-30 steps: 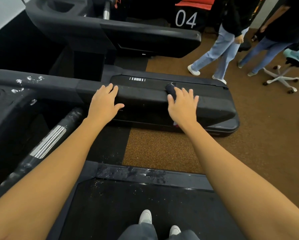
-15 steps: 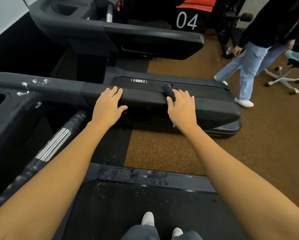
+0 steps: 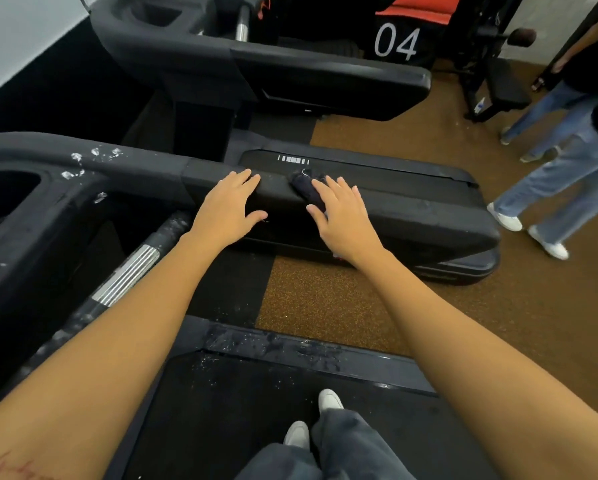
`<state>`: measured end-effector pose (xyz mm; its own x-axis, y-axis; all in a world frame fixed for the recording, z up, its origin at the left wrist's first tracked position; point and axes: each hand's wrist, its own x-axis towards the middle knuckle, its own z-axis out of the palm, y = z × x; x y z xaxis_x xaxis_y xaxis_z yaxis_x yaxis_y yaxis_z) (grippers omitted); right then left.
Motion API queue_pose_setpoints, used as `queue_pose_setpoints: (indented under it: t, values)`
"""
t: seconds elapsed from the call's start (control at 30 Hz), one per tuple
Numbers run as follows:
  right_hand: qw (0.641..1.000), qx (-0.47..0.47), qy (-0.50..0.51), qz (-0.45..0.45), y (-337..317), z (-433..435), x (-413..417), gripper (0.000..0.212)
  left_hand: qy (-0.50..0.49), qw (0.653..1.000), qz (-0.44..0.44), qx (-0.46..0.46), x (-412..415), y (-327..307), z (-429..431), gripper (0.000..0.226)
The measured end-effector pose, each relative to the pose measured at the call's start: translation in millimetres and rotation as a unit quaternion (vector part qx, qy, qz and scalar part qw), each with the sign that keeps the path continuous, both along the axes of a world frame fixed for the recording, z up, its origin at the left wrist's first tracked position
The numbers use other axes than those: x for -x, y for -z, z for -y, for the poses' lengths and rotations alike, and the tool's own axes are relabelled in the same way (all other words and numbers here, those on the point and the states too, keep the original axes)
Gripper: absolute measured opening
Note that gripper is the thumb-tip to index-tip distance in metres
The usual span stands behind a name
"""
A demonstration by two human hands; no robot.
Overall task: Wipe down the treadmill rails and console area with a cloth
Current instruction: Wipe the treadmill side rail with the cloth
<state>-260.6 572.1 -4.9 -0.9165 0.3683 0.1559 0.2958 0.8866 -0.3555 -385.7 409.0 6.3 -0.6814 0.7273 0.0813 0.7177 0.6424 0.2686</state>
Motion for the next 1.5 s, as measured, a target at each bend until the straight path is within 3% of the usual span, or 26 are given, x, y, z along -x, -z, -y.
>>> queue_pose_setpoints:
  t: [0.23,0.43,0.87,1.13,1.27,1.4,1.5]
  values:
    - [1.000,0.004,0.003,-0.015,-1.6,-1.4,16.5,0.049,-0.134,0.987,-0.067,-0.066,-10.1,12.2,55.4,0.064]
    - [0.999,0.009,-0.051,0.006,-9.9,1.8,48.8,0.047,-0.245,0.968,-0.056,0.015,-9.7,27.2,93.1,0.067]
    - [0.962,-0.052,-0.265,0.037,-10.6,4.0,62.8,0.053,-0.201,0.972,-0.093,0.073,4.3,39.2,122.7,0.047]
    - [0.982,0.041,-0.182,0.042,-18.2,24.7,93.0,0.051,-0.211,0.975,-0.056,0.033,3.4,39.6,121.9,0.047]
    - [0.967,-0.058,-0.246,0.039,-15.3,35.3,100.1,0.052,-0.219,0.974,-0.046,0.021,3.9,40.1,121.8,0.047]
    - [0.913,-0.220,-0.344,-0.001,0.6,24.7,79.9,0.052,-0.221,0.974,-0.040,0.015,4.7,40.0,122.4,0.047]
    - [0.900,-0.261,-0.348,-0.028,9.9,10.2,66.1,0.051,-0.220,0.975,-0.037,0.009,5.1,40.8,122.7,0.047]
